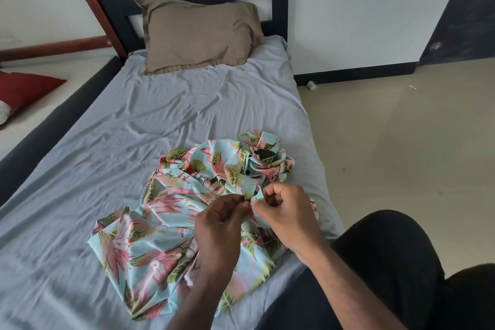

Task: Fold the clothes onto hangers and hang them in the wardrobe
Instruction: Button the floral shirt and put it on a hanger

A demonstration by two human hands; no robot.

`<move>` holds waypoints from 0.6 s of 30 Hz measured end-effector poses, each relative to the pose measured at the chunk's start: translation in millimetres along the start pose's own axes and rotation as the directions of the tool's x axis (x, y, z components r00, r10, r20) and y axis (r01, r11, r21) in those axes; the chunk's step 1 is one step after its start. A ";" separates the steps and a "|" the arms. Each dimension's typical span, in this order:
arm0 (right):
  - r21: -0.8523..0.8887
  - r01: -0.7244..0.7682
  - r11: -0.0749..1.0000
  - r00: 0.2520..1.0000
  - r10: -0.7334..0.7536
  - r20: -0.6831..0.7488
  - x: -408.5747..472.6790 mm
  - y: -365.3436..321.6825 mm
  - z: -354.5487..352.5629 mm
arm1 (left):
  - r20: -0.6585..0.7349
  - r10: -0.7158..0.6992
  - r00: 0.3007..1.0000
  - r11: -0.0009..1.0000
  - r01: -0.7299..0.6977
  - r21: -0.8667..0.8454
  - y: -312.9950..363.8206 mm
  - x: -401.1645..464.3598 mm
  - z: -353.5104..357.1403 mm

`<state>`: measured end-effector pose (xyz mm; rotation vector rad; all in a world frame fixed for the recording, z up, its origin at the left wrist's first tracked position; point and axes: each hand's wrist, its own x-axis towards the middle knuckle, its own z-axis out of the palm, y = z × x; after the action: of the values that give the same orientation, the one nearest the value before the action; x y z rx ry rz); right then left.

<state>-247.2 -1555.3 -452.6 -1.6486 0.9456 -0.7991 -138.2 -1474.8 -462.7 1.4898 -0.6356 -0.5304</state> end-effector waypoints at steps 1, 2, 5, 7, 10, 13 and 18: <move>-0.014 0.013 1.000 1.000 -0.013 -0.008 0.2 0.1 0.5 | 0.007 0.006 1.000 1.000 -0.006 0.016 -1.0 -0.7 1.3; -0.029 0.022 0.999 1.000 -0.022 -0.014 0.7 0.9 1.6 | 0.014 0.006 1.000 1.000 -0.006 0.030 -3.2 -0.9 2.0; -0.049 0.034 0.998 0.999 -0.035 -0.015 1.2 3.0 2.7 | 0.058 0.032 0.998 0.998 -0.035 0.058 -7.7 -3.1 1.3; -0.057 0.049 0.997 0.999 -0.049 -0.003 0.2 2.8 3.2 | 0.067 0.049 0.997 0.997 -0.053 0.062 -5.9 -4.3 0.7; -0.052 0.062 0.997 0.998 -0.060 0.033 -0.9 1.8 4.3 | 0.047 0.048 0.998 0.996 -0.052 0.079 -3.1 -2.3 0.1; -0.060 0.074 0.995 0.996 -0.071 0.057 -0.7 3.0 4.1 | 0.029 0.033 0.999 0.996 -0.036 0.080 -1.0 -0.9 0.8; -0.097 0.103 0.990 0.991 -0.094 0.090 0.0 3.7 4.2 | -0.034 -0.081 0.996 0.997 0.080 -0.021 3.9 -1.3 2.1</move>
<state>-244.3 -1554.0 -457.2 -1.8150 0.8619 -0.7508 -140.9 -1475.4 -458.9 1.5077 -0.5439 -0.5704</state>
